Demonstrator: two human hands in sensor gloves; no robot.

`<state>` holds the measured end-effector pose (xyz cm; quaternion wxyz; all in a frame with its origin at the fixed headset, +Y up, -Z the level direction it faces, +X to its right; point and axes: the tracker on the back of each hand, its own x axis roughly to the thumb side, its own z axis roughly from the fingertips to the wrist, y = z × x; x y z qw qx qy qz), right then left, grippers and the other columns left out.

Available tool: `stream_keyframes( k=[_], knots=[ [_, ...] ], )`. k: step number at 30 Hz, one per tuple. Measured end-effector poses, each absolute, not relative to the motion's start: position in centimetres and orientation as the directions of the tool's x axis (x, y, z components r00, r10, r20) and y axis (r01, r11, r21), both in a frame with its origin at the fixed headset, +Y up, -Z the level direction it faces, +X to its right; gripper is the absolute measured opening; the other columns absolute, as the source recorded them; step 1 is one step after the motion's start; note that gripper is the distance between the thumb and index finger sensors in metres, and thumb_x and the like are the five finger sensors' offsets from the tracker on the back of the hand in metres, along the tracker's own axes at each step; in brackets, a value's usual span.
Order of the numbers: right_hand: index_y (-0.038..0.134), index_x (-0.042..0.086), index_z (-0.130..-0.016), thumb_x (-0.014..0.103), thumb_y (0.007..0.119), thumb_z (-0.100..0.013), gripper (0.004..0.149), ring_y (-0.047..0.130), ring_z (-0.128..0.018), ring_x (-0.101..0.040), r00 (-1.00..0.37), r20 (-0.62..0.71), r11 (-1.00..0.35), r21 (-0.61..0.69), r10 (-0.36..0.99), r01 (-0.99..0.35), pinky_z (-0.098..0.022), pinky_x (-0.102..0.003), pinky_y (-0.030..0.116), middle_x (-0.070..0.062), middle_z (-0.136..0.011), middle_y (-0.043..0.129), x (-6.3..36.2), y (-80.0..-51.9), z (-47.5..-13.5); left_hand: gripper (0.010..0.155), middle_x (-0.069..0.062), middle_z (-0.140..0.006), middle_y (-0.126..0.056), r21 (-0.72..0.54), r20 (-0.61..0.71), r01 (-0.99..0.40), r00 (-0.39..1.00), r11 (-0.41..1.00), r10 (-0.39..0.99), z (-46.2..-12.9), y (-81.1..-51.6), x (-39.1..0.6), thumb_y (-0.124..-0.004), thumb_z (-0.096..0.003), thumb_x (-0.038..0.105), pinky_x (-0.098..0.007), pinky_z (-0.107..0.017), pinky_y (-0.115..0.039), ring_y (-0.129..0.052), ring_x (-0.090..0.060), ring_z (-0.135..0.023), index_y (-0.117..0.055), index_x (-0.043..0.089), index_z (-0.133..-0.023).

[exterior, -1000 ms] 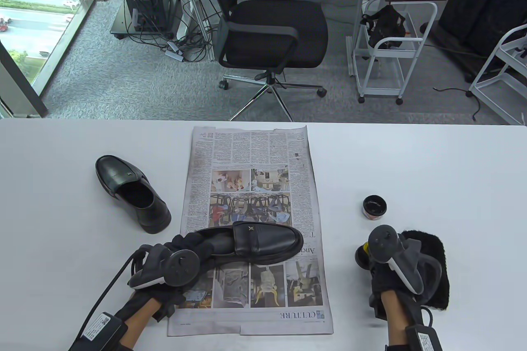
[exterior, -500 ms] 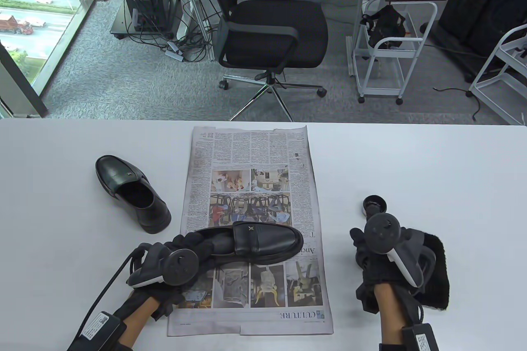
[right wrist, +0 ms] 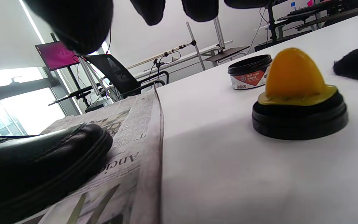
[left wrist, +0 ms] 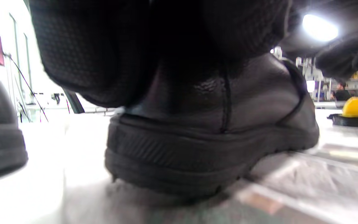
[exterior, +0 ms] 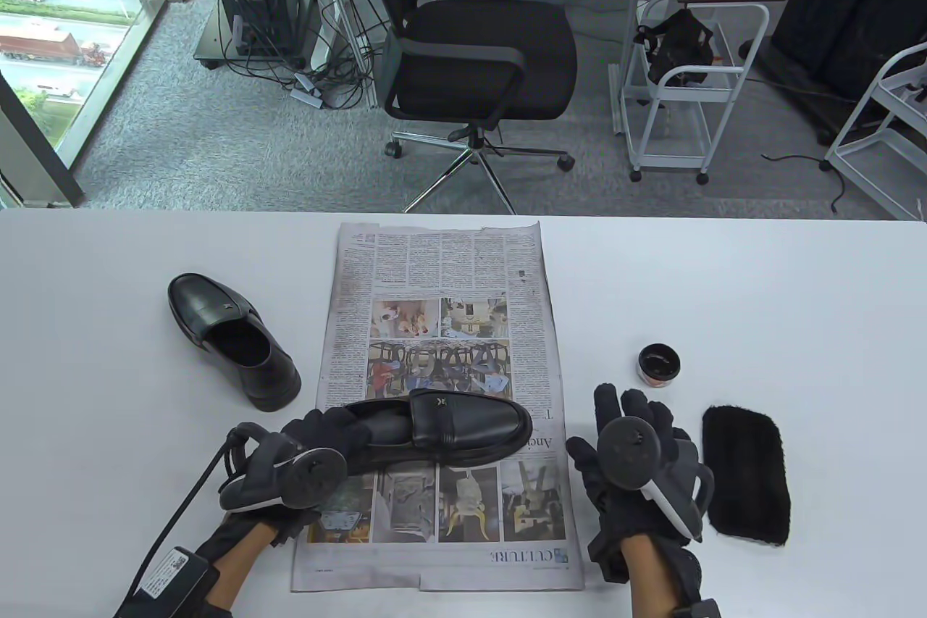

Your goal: Dip and apply built-in sponge shoe polish on shoes

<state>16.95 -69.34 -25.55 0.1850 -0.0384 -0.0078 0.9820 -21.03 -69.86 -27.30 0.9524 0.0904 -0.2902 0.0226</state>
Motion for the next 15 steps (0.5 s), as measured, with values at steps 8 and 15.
stream_keyframes(
  k=[8,15],
  knots=[
    [0.045,0.018,-0.108,0.046,0.075,-0.045,0.075,0.044,-0.098,-0.064,-0.934,-0.045,-0.935,-0.023,0.354,-0.354,-0.064,-0.081,0.038,-0.028,-0.112,0.043,16.6,-69.3,-25.6,0.042,-0.006,-0.077,-0.093,0.389,0.379,-0.176,0.925,0.904,0.017,-26.4,-65.7,-24.4,-0.074,-0.0514,0.041,-0.047,-0.040,-0.097,-0.109,-0.031,-0.049,-0.091,0.019,-0.083],
    [0.046,0.019,-0.108,0.046,0.075,-0.045,0.075,0.044,-0.098,-0.063,-0.932,-0.029,-0.932,-0.022,0.362,-0.361,-0.064,-0.081,0.037,-0.029,-0.112,0.043,16.5,-69.4,-25.9,0.047,-0.010,-0.063,-0.094,0.622,0.033,-0.198,0.973,0.758,0.227,-25.0,-61.8,-31.2,-0.073,-0.0538,0.049,-0.032,-0.020,-0.100,-0.111,-0.016,-0.027,-0.088,0.013,-0.081]
  ],
)
